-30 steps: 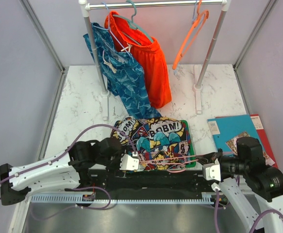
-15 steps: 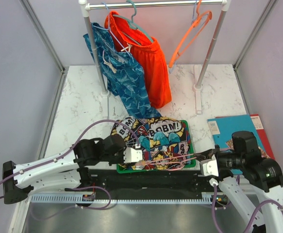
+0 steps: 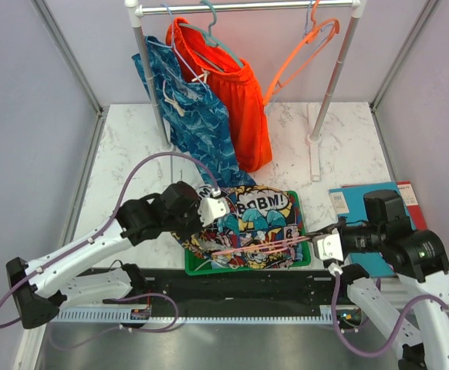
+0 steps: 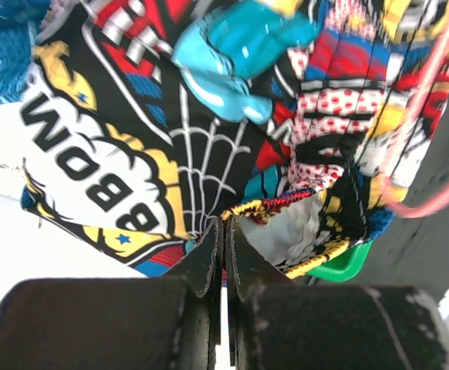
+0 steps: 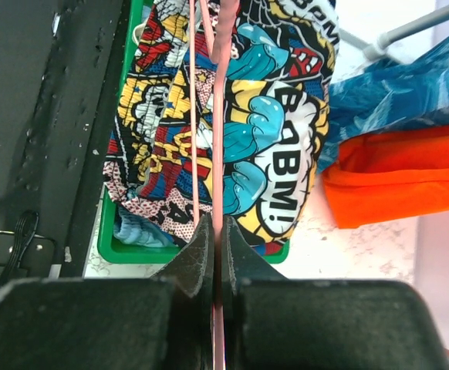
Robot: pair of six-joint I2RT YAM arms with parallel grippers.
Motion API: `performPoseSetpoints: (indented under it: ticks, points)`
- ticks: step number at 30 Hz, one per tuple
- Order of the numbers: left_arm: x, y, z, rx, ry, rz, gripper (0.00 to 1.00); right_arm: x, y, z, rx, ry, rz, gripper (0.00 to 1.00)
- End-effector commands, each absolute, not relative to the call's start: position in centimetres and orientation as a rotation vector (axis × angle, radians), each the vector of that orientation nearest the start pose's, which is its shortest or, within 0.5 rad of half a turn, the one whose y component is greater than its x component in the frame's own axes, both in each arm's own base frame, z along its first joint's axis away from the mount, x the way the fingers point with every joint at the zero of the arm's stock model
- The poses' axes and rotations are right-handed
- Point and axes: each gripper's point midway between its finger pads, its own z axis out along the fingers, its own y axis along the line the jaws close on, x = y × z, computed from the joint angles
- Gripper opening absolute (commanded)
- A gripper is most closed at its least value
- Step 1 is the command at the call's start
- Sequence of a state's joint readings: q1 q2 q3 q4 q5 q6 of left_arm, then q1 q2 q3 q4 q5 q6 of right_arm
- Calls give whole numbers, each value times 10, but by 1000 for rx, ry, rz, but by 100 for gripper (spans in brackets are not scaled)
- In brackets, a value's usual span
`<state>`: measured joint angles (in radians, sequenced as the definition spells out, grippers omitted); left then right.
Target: Place the shorts on the hanger
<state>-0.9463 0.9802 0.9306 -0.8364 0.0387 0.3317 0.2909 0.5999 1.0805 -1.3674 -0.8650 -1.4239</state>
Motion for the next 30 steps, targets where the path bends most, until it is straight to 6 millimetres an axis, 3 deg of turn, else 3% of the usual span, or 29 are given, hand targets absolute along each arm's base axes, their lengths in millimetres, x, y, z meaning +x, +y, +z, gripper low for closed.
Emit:
performPoseSetpoints:
  ticks: [1,8,17,20,24,30]
  points:
    - [155,-214,193,1351,2018,-449,2,91,140,259,-1813,1234,533,0]
    - [166,-216,200,1261,2099,-504,2,128,146,280,-1671,1388,533,0]
    - [192,-216,217,994,2230,-622,2,160,159,286,-1466,1543,590,0]
    - [200,-216,221,935,2254,-651,2,168,170,285,-1445,1558,613,0]
    - [211,-214,223,888,2276,-664,2,160,195,287,-1432,1564,721,0]
    - [215,-215,228,873,2267,-696,2,165,216,277,-1453,1541,705,0]
